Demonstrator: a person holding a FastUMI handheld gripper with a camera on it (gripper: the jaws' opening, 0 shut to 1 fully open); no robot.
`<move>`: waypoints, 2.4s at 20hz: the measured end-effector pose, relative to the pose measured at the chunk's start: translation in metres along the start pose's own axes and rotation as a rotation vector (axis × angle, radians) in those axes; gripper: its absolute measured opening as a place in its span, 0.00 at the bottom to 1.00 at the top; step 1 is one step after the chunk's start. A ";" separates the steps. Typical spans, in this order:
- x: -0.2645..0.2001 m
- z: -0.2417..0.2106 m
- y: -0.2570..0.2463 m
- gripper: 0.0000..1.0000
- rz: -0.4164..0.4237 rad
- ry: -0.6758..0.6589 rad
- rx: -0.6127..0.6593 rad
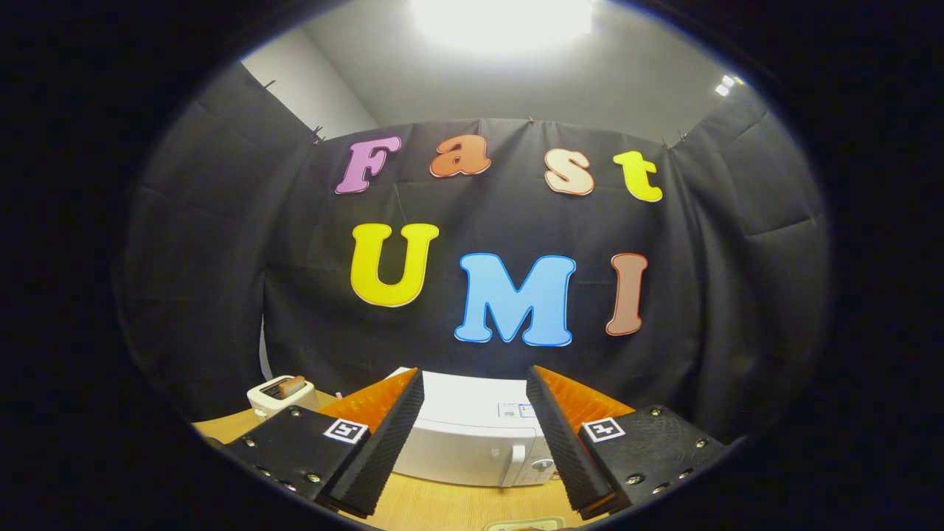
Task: Open the microwave, put the food inside, and close the microwave door.
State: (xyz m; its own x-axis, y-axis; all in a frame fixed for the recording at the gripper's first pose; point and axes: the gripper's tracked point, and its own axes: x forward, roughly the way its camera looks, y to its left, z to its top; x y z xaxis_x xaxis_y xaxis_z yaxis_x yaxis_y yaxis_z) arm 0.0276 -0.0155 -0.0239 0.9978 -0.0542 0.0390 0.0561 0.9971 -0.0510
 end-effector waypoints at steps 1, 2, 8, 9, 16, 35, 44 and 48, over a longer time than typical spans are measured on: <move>0.002 -0.005 -0.001 0.91 -0.002 0.000 -0.001; 0.005 -0.010 -0.002 0.90 -0.003 0.000 0.000; 0.027 -0.067 -0.013 0.90 0.004 0.041 0.025; 0.031 -0.079 -0.016 0.90 0.005 0.051 0.025; 0.061 -0.157 -0.036 0.91 0.000 0.135 0.096; 0.130 -0.310 -0.071 0.85 -0.076 0.266 0.078; 0.138 -0.322 -0.067 0.40 -0.049 0.212 0.011; 0.133 -0.321 -0.065 0.24 -0.010 0.255 0.095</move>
State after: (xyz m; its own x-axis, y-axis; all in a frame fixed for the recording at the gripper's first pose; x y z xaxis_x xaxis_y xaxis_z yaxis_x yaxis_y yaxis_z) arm 0.1686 -0.1041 -0.3362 0.9747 -0.0639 -0.2141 0.0746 0.9963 0.0424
